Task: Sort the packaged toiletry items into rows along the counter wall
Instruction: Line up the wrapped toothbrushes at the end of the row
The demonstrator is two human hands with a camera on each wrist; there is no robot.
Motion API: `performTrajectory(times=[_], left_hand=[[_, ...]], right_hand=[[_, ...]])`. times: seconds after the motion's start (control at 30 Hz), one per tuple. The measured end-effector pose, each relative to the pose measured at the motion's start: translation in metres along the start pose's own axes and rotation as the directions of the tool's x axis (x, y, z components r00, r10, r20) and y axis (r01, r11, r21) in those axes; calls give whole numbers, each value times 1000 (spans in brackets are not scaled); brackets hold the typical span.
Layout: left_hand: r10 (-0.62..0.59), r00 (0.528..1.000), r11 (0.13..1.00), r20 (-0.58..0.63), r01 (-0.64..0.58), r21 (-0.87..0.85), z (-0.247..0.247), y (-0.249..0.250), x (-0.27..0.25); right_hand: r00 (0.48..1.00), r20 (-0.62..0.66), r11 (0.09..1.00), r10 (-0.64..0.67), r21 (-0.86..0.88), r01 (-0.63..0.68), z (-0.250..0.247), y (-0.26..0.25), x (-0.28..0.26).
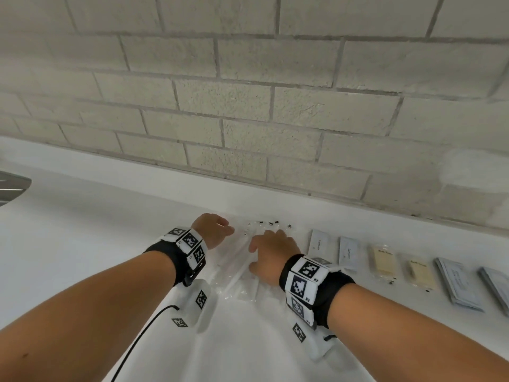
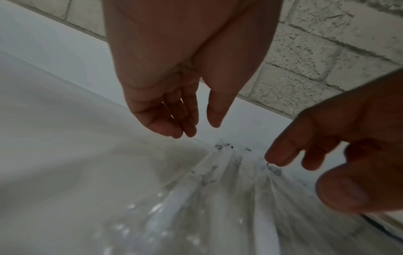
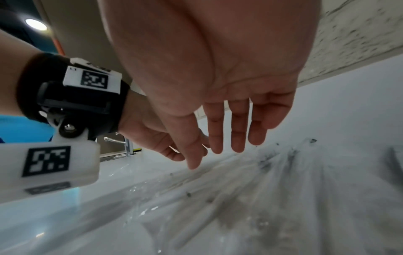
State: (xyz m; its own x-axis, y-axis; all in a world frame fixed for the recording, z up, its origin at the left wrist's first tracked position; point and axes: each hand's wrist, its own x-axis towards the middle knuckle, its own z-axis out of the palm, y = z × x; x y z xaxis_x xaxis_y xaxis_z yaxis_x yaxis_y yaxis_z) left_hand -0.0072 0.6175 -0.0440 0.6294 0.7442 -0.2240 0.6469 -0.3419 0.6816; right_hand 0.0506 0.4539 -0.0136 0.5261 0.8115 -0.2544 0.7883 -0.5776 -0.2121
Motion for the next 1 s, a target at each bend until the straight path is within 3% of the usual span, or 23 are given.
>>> performTrajectory(times=[0.1, 0.23, 0.37, 0.77, 1.0], left_hand=[[92, 995, 985, 23, -95, 145, -2, -8, -15], [121, 986, 968, 115, -143, 208, 1, -17, -28], [112, 992, 973, 50, -119, 198, -3, -25, -27], [141, 989, 973, -48, -129, 192, -6, -35, -14], [80, 996, 970, -49, -66, 234, -22, -42, -12]], right_hand=[[998, 54, 994, -32, -99, 38, 10, -9, 6], [997, 54, 987, -63, -146, 71, 16, -14, 11], [992, 26, 980, -126, -152, 128, 20, -21, 12], [919, 61, 920, -389, 83, 384, 34, -43, 8], [943, 66, 944, -326, 87, 320, 32, -43, 33]])
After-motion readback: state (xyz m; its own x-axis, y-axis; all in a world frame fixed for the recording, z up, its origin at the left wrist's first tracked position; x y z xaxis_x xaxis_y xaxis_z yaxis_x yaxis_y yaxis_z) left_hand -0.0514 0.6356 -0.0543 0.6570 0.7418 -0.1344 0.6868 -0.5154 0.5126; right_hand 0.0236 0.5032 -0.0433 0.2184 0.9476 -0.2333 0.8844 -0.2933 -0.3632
